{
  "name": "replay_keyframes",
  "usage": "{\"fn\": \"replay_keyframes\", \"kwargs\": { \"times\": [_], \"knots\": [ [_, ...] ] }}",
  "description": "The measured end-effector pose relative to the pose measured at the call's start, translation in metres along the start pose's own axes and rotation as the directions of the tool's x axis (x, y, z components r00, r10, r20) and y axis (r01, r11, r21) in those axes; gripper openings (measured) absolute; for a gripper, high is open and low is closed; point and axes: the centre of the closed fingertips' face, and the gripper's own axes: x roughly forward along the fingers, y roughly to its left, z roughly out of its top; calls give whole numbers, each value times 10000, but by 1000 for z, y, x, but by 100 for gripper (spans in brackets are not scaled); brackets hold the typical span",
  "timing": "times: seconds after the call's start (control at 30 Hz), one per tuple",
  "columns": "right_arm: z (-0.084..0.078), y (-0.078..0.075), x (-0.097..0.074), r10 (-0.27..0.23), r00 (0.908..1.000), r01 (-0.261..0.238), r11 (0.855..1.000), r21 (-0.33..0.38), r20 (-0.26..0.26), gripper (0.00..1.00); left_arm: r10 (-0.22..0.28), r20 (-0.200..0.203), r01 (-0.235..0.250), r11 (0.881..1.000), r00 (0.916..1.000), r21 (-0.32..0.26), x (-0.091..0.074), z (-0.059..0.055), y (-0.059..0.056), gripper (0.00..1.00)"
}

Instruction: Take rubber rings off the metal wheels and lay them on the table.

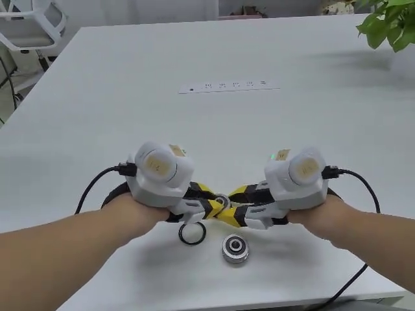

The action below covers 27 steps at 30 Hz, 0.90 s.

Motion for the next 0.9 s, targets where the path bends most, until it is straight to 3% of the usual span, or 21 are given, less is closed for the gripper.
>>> {"fn": "replay_keyframes", "kwargs": {
  "times": [0.37, 0.7, 0.73, 0.9],
  "knots": [
    [-3, 1, -4, 193, 9998, -193, 9995, 258, 8, 19, 0, 20, 0, 10000, 10000, -60, 0, 0, 0, 13],
    [-7, 0, -9, 208, 9997, -202, 9989, 421, -117, 7, 24, 13, -24, 9999, 10000, -109, 0, 0, 0, 13],
    [-9, -2, -10, 149, 9998, -142, 9983, 562, -125, 2, 31, 12, -31, 9999, 10000, -119, 0, 0, -1, 13],
    [-9, -1, -10, 163, 9999, -157, 9944, 1045, -50, 0, 68, 16, -67, 9999, 10000, -103, 0, 0, 0, 13]
  ]
}}
